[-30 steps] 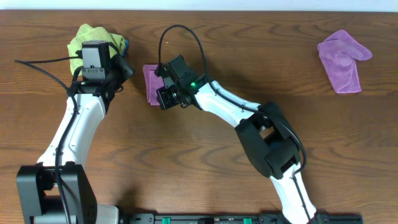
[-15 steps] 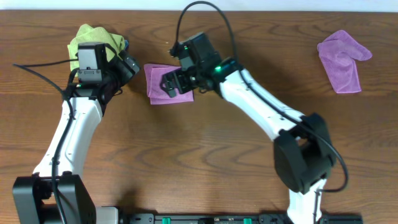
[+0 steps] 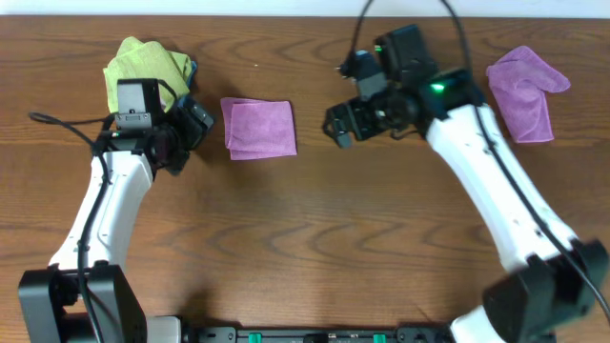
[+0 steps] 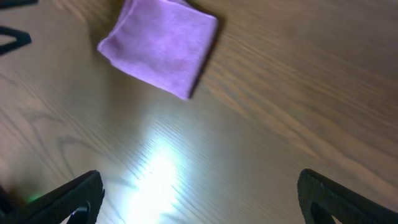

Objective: Fold the cloth
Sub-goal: 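Retract the right gripper to the right and grasp the towel with the left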

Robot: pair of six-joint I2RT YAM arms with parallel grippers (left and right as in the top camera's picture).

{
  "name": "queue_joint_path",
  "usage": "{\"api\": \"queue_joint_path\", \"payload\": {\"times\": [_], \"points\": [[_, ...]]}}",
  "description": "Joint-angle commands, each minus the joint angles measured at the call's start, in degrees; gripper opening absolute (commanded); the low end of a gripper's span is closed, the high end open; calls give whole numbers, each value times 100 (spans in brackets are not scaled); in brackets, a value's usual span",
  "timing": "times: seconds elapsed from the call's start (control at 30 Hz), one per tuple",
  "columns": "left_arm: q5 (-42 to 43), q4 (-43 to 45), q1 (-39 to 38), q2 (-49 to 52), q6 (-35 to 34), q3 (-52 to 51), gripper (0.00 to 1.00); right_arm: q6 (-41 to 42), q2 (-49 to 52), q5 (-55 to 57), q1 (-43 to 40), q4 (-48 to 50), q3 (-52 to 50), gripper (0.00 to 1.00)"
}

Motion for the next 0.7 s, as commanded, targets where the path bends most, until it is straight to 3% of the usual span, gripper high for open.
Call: {"api": "queue_joint_path", "payload": {"times": [0.0, 0.43, 0.67], "points": [[385, 26, -2, 101, -330, -284, 95, -205, -555, 107, -267, 26, -531, 99], [603, 872, -452, 297, -922, -1095, 95, 378, -3849, 109, -997, 782, -3727, 99], [592, 1419, -732, 813, -990, -1097, 96, 981, -5123, 210, -1167, 769, -4601, 99]]}}
